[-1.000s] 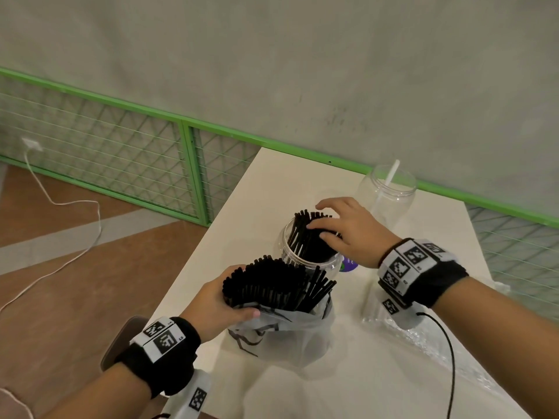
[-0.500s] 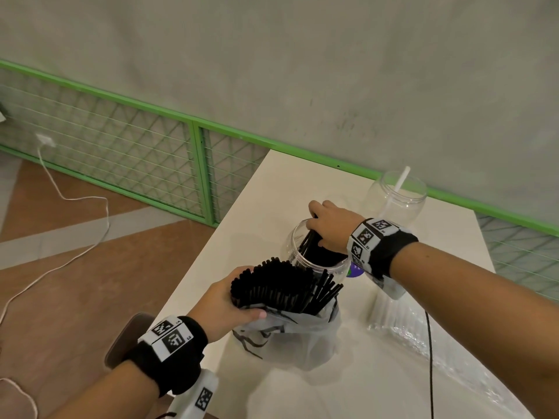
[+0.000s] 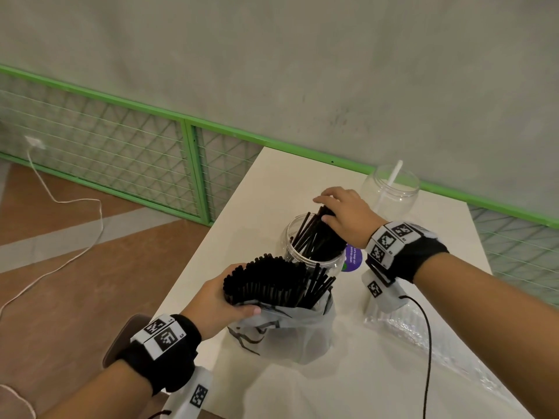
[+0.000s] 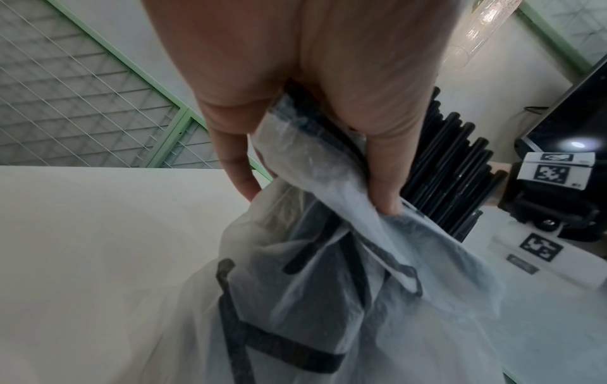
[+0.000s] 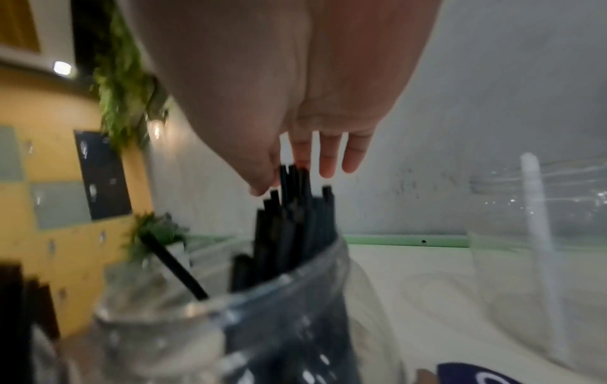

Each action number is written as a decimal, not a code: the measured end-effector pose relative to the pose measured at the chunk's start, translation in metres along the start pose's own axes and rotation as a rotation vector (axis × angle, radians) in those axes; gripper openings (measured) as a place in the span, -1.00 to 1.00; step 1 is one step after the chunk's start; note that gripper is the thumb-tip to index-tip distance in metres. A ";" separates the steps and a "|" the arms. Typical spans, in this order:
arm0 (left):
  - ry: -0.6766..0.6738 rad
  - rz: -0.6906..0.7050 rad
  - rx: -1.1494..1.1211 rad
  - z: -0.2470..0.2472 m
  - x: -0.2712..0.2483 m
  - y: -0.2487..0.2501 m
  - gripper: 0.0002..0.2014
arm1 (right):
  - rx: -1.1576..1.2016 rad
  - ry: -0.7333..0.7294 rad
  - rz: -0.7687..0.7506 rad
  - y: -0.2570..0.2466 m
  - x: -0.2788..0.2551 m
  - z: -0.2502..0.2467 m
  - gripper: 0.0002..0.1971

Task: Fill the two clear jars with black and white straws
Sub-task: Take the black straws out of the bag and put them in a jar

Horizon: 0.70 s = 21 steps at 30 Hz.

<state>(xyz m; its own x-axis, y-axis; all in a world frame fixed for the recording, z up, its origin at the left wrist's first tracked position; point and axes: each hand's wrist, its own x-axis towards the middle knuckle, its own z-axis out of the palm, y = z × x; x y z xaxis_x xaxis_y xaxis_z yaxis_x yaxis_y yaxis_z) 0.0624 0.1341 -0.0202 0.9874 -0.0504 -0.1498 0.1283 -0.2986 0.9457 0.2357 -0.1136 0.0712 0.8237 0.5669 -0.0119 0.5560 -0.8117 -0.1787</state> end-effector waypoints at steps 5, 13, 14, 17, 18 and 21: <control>0.001 -0.001 -0.001 0.000 0.000 -0.001 -0.38 | 0.059 0.020 -0.295 -0.023 -0.013 -0.013 -0.59; -0.005 0.004 -0.018 -0.001 0.000 -0.001 -0.37 | -0.065 -0.152 -0.247 -0.046 0.022 -0.001 -0.83; -0.006 0.003 -0.020 -0.001 0.000 -0.001 -0.37 | -0.066 -0.127 -0.205 -0.043 0.026 -0.004 -0.83; -0.005 0.002 -0.009 -0.001 0.001 0.000 -0.38 | -0.087 -0.082 -0.108 -0.032 0.033 -0.011 -0.81; -0.004 0.002 -0.002 -0.001 0.001 0.000 -0.38 | -0.086 -0.076 -0.086 -0.029 0.032 -0.012 -0.78; 0.006 0.001 0.004 0.000 0.001 0.000 -0.37 | -0.018 -0.007 -0.052 -0.026 0.019 -0.018 -0.63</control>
<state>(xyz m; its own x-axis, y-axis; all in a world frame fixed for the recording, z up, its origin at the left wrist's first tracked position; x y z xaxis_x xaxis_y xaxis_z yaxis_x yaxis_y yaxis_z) 0.0634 0.1343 -0.0201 0.9881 -0.0453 -0.1472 0.1268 -0.3021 0.9448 0.2392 -0.0842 0.0936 0.7929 0.6092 -0.0105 0.5999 -0.7836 -0.1618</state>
